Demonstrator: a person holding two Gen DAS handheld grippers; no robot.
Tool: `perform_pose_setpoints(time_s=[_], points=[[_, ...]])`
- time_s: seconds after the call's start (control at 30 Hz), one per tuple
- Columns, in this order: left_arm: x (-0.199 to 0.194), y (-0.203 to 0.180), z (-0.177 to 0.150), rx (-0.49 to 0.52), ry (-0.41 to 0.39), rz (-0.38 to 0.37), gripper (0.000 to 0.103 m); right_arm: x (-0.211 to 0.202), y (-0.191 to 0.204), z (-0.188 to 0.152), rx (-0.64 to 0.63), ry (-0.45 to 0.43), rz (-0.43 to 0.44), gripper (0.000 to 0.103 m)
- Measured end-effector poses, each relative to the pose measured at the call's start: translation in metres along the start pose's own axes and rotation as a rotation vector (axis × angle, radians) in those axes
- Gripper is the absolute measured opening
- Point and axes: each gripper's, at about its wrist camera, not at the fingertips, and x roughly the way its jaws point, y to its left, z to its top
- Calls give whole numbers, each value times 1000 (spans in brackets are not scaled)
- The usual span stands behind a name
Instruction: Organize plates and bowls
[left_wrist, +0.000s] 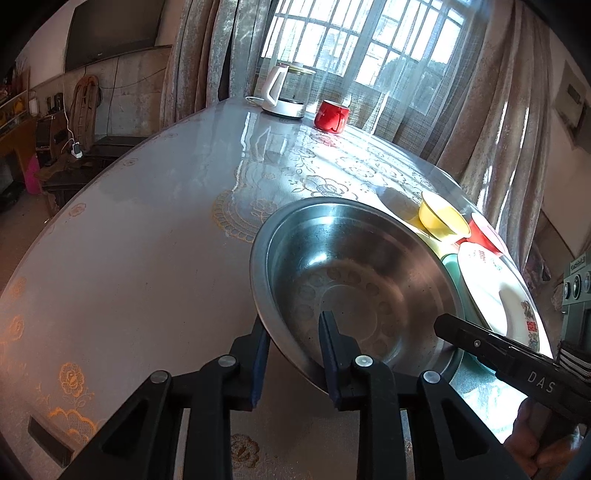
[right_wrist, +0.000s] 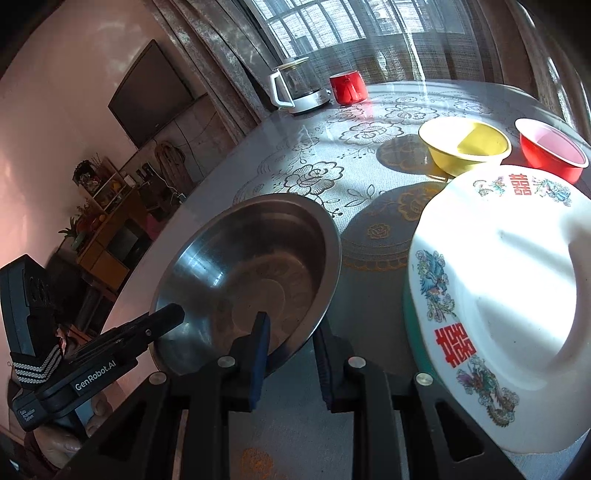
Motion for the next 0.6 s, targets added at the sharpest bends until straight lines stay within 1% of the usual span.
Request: perform_pose_setpoints(time_s=[0.37,0.6], points=[[-8,-4,-10,7,0,-26,27,1,-7,0,12,9,21,24],[-4,-5,-9,13,-1,-17,27,1,-5,-2,-6,-3,25,24]])
